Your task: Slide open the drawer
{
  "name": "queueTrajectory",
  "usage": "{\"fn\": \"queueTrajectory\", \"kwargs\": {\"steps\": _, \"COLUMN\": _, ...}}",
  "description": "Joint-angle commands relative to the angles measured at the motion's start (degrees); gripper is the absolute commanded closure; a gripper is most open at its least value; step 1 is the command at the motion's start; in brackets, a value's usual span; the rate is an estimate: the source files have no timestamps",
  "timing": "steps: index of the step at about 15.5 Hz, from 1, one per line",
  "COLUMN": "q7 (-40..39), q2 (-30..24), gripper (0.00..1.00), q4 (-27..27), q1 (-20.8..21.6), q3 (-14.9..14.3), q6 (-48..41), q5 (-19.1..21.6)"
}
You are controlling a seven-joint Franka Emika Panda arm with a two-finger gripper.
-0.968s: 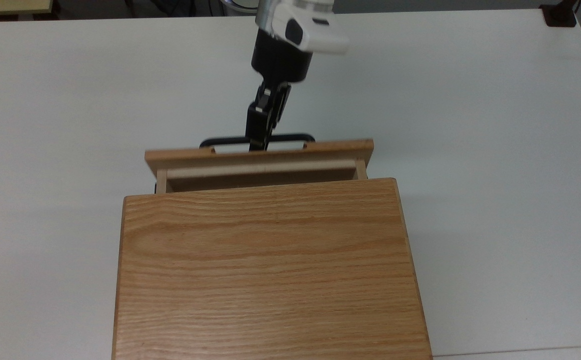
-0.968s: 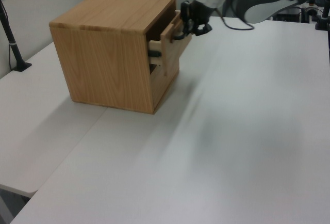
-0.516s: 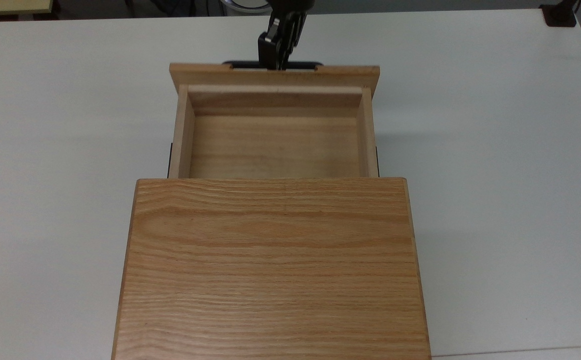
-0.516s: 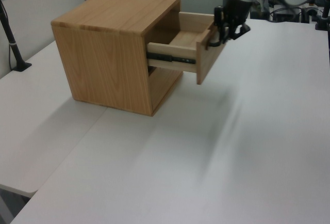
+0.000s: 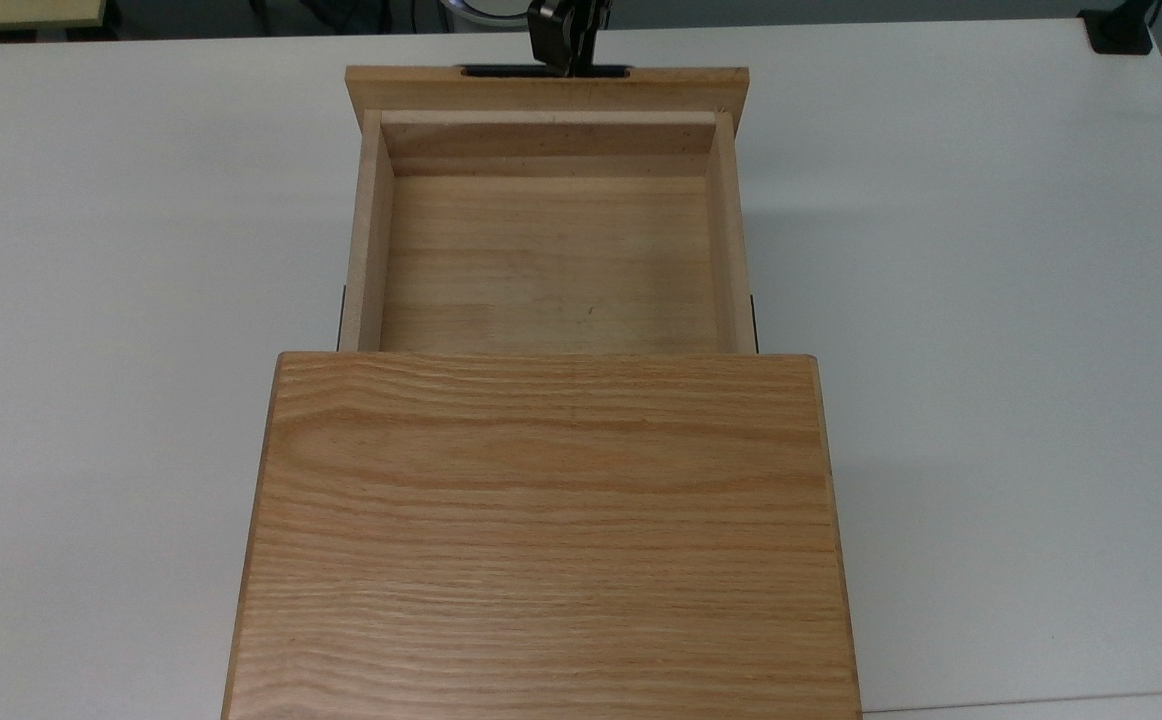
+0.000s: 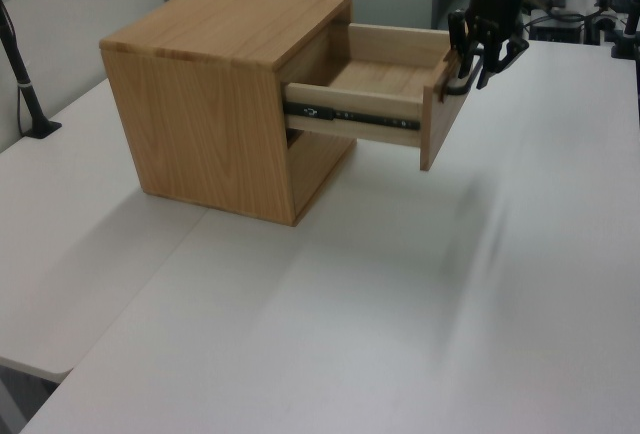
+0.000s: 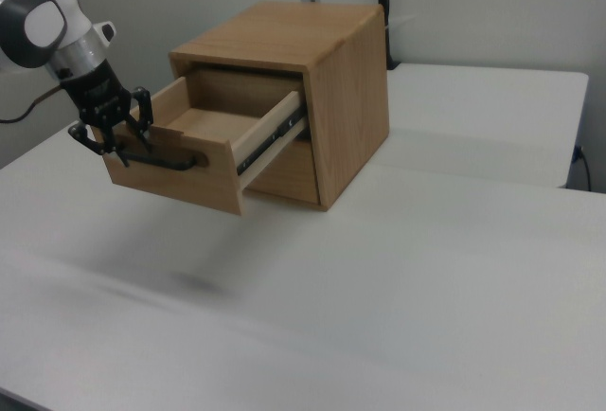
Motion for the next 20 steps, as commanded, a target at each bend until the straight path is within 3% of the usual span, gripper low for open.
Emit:
{"fn": "queueTrajectory", "kwargs": {"steps": 1, "q7": 1.8, "q2": -1.3, "gripper": 0.00, "q4": 0.8, "q1": -0.5, "q3": 0.2, "q6": -2.6, "q5": 1.7}}
{"fn": "queueTrajectory", "kwargs": {"steps": 3, "q7": 8.4, "q2": -1.0, "gripper": 0.00, "q4": 4.9, "q1": -1.2, "q3": 0.2, "q6": -9.2, "q5": 2.5}}
{"fn": "queueTrajectory", "kwargs": {"steps": 7, "q7": 24.5, "q2": 3.7, "gripper": 0.00, "q4": 17.1, "q1": -7.3, "q3": 0.2, "q6": -24.0, "q5": 11.4}}
{"fn": "queueTrajectory", "kwargs": {"steps": 10, "q7": 40.2, "q2": 5.0, "gripper": 0.00, "q4": 19.4, "q1": -10.6, "q3": 0.3, "q6": -27.5, "q5": 10.5}}
{"fn": "queueTrajectory", "kwargs": {"steps": 13, "q7": 55.3, "q2": 7.7, "gripper": 0.00, "q4": 21.7, "q1": -13.3, "q3": 0.4, "q6": -27.5, "q5": 6.3}}
{"fn": "queueTrajectory", "kwargs": {"steps": 15, "q7": 55.5, "q2": 11.8, "gripper": 0.00, "q4": 26.4, "q1": -15.2, "q3": 0.1, "q6": -27.7, "q5": 6.0}}
{"fn": "queueTrajectory", "kwargs": {"steps": 20, "q7": 50.6, "q2": 12.8, "gripper": 0.00, "q4": 26.9, "q1": -15.6, "q3": -0.8, "q6": -28.4, "q5": 5.7}}
